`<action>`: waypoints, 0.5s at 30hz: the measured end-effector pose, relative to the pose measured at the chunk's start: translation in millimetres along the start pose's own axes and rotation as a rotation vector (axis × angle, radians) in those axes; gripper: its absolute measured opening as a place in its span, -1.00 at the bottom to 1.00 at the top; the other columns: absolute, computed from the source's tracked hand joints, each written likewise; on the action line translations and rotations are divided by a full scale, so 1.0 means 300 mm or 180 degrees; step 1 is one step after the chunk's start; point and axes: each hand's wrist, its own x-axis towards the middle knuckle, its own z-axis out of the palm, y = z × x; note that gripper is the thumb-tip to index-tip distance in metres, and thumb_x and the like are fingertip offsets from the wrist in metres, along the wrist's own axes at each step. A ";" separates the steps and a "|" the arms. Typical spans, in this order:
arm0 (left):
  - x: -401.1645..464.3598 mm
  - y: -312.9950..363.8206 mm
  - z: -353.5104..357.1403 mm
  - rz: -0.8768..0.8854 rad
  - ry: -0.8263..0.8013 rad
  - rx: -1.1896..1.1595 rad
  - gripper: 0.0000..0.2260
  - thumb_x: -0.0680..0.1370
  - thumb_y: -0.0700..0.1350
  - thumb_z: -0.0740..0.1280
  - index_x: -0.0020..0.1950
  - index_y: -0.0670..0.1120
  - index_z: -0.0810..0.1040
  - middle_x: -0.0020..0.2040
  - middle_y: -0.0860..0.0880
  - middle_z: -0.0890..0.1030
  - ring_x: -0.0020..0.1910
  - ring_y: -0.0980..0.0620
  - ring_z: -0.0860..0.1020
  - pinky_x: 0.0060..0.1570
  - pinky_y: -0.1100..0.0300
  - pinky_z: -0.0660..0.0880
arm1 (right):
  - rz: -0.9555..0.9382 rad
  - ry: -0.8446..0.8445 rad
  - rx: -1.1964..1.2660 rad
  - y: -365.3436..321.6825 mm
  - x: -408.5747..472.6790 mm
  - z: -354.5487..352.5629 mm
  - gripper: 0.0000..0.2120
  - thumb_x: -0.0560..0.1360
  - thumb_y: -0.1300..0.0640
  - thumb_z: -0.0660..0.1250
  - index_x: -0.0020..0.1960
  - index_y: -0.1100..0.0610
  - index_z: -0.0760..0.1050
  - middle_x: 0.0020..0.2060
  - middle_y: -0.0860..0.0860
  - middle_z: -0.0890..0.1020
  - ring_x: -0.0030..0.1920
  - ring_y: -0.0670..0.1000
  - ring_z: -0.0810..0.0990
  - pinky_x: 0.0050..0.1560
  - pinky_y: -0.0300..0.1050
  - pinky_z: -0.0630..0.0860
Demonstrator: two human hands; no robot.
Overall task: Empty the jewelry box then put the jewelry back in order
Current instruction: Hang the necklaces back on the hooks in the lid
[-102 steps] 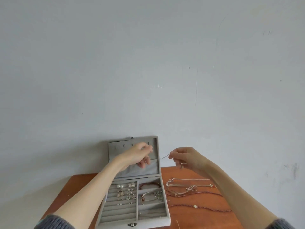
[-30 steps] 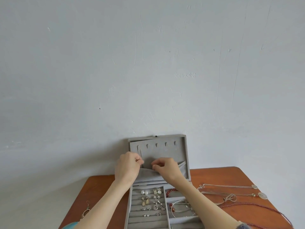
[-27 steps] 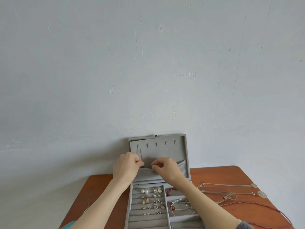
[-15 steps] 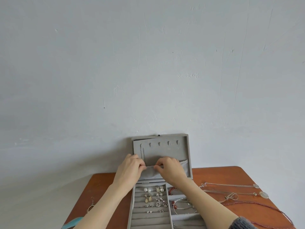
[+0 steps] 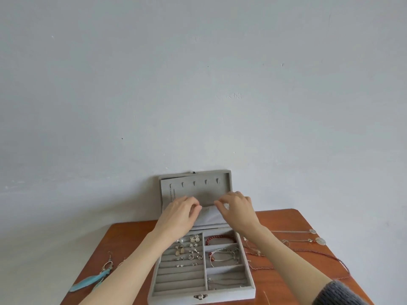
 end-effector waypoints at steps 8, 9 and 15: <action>0.077 0.256 0.187 0.0365 -0.0566 -0.0207 -0.79 0.60 -0.07 0.17 0.13 -0.09 0.54 0.05 0.02 0.54 0.04 0.11 0.47 0.01 0.26 0.40 | 0.0487 -0.0109 0.0098 0.273 -0.109 -0.170 -0.77 0.54 0.12 0.18 0.03 0.11 0.60 -0.02 0.03 0.61 0.03 0.04 0.53 0.06 -0.10 0.44; 0.084 0.275 0.216 0.0367 -0.0665 -0.0201 -0.79 0.60 -0.07 0.18 0.12 -0.09 0.55 0.06 0.02 0.54 0.05 0.11 0.47 0.02 0.27 0.41 | 0.0548 -0.0189 0.0066 0.310 -0.122 -0.185 -0.77 0.53 0.13 0.18 0.04 0.11 0.60 0.00 0.03 0.61 0.04 0.04 0.54 0.07 -0.10 0.45; 0.137 0.364 0.363 0.0289 -0.1090 -0.0194 -0.80 0.60 -0.11 0.18 0.15 -0.09 0.52 0.10 -0.01 0.52 0.06 0.08 0.47 0.04 0.26 0.39 | 0.1011 -0.0417 -0.0270 0.521 -0.190 -0.231 -0.75 0.50 0.16 0.17 0.05 0.05 0.60 0.04 0.00 0.60 0.11 0.04 0.52 0.16 -0.01 0.43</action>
